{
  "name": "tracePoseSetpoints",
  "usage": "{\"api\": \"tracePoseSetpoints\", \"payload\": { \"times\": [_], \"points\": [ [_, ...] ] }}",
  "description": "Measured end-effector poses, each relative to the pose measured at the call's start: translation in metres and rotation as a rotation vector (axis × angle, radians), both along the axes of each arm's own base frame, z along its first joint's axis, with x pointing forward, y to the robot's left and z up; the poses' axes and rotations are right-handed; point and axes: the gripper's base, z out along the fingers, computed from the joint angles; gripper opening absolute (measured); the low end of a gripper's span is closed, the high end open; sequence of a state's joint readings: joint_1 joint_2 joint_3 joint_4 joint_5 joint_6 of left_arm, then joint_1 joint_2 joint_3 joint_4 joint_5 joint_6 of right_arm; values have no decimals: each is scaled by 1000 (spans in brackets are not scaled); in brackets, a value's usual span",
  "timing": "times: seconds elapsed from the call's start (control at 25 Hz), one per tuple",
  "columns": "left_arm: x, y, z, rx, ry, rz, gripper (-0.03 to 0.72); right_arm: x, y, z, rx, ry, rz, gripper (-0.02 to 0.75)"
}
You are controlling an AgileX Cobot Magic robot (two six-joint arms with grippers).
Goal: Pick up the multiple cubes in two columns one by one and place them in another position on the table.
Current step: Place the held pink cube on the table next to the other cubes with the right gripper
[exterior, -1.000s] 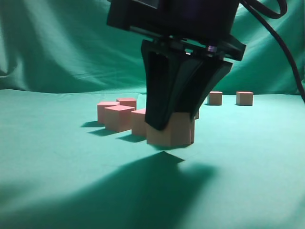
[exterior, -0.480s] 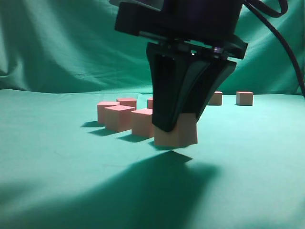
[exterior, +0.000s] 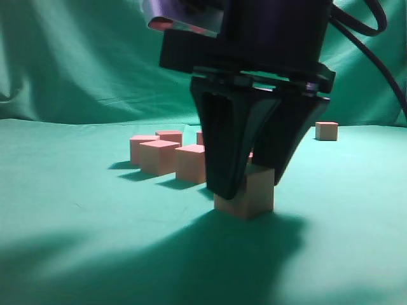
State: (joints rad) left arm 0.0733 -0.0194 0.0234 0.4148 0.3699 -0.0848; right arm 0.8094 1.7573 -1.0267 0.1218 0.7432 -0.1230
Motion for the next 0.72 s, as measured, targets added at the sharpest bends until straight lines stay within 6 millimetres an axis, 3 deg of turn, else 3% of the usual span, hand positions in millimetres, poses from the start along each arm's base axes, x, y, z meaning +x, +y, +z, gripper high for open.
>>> {"api": "tracePoseSetpoints", "payload": {
  "times": [0.12,0.32,0.56,0.72],
  "points": [
    [0,0,0,0,0,0,0,-2,-1,1,-11,13,2,560],
    [0,0,0,0,0,0,0,-4,-2,17,-42,54,14,557],
    [0,0,0,0,0,0,0,8,8,69,-54,36,45,557],
    [0,0,0,0,0,0,0,26,11,108,-83,-102,15,557]
  ]
}}
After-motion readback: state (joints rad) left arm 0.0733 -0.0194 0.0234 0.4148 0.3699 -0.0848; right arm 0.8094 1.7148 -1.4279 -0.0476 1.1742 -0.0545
